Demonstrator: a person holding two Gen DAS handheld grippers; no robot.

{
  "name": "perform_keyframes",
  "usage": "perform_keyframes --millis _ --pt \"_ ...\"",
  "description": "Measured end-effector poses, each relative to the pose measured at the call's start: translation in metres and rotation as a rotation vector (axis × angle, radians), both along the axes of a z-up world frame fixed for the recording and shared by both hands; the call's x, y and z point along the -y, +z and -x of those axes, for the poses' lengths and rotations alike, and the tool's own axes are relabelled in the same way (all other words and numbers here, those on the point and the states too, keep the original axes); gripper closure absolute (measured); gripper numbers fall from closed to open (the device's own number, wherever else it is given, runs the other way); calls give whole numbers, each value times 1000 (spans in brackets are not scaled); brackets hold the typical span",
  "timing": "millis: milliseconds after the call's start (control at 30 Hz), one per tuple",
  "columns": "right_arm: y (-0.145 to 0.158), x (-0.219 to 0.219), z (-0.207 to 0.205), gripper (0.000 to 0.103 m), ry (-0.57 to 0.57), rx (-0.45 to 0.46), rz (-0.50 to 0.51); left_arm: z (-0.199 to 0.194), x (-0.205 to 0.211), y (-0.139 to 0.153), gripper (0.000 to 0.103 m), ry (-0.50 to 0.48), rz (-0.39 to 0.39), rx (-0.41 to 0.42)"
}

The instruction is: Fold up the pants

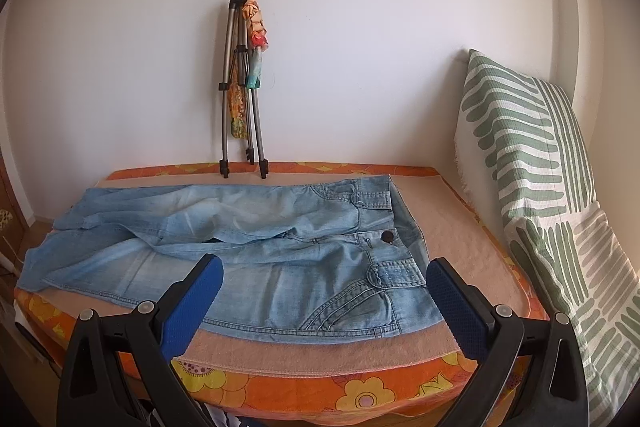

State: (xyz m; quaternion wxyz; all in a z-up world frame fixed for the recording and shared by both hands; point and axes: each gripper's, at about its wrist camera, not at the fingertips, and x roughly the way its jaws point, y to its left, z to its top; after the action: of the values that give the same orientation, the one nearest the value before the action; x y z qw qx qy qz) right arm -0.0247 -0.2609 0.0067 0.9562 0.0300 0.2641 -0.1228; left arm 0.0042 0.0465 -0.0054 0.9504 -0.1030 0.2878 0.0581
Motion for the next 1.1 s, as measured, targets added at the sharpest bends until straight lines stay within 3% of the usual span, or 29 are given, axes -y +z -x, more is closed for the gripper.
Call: perform_keyframes --millis 233,700,933,1100 --pt "11 -16 -11 1 96 28 101 1 -34 -3 1 37 -28 10" --pt "26 -32 -88 14 286 14 155 -24 -149 -17 30 147 0 -87" --pt "21 -53 -144 16 404 -2 180 -67 -186 -25 38 161 5 -130" --pt "15 -61 -205 22 492 -72 176 -118 -194 -22 39 99 -14 -147"
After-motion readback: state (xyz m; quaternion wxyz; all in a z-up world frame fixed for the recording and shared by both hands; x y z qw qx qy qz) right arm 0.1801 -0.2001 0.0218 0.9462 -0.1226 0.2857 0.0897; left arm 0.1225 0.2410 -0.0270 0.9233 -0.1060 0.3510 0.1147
